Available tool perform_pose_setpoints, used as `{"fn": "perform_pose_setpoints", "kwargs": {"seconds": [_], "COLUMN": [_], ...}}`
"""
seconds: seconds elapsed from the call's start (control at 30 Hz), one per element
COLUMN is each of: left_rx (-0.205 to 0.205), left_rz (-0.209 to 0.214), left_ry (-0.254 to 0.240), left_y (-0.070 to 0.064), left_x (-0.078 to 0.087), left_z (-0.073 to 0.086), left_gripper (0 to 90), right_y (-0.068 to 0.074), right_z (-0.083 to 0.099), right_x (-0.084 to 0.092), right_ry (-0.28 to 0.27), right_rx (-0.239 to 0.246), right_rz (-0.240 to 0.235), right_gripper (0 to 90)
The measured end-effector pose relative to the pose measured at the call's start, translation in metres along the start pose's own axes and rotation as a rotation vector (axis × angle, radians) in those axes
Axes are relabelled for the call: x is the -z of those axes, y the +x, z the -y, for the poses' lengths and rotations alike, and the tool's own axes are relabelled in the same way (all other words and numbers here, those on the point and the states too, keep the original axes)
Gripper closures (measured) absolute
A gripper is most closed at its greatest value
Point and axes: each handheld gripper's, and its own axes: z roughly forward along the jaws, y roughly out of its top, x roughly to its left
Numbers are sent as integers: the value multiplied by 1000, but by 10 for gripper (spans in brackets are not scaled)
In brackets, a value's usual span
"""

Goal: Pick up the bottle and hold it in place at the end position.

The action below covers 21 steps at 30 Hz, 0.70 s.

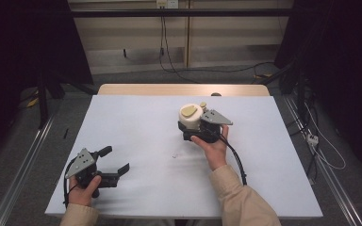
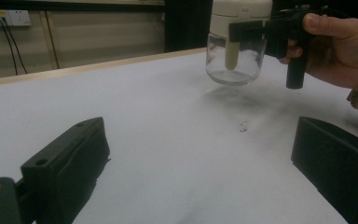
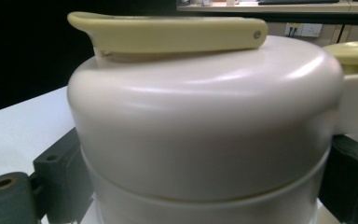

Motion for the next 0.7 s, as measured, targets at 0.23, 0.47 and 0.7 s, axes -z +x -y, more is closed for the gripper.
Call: {"fn": "perform_pose_setpoints", "kwargs": {"seconds": [0.23,0.47,0.7], "left_rx": [-1,2,2], "left_rz": [3,1,0], "left_ry": [5,1,4], "left_y": [0,0,0], "left_x": [0,0,1], "left_z": [0,0,0], "left_gripper": [32,32,32], "right_y": [3,7,10], "right_z": [3,5,7], "right_x": [-6,-9,-12], "right_ry": [6,15,18], "right_rx": [-8,-12,-13], "right_rz": [-10,-18,-26], "right_gripper": [74,74,74]}}
